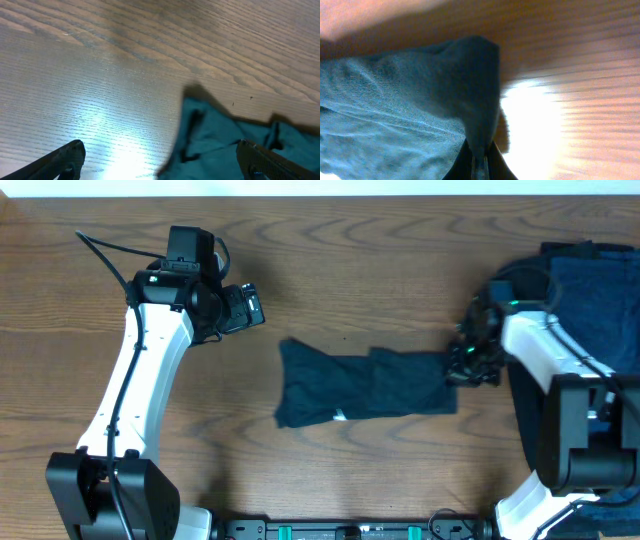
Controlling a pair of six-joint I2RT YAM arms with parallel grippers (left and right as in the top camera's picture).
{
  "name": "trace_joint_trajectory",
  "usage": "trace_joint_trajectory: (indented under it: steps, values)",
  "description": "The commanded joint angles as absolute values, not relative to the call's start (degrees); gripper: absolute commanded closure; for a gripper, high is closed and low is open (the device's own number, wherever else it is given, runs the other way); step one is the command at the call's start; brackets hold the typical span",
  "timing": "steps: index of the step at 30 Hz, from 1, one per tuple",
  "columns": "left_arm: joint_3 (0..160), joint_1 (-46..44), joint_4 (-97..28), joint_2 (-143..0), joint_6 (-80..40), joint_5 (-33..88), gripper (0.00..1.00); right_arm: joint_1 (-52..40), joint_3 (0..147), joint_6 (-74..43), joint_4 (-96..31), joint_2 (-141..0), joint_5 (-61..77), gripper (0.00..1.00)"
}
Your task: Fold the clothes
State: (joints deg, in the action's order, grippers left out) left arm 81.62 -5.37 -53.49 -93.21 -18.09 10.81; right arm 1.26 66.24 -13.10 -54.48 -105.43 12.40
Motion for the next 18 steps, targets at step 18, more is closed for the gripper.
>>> trace_joint_trajectory:
  steps: [18]
  values:
    - [82.3,-5.3,-53.5,-92.9,-17.9,11.2,0.02,-2.8,78.7,-12.0,-64.4,-92.4,21.1,0.99]
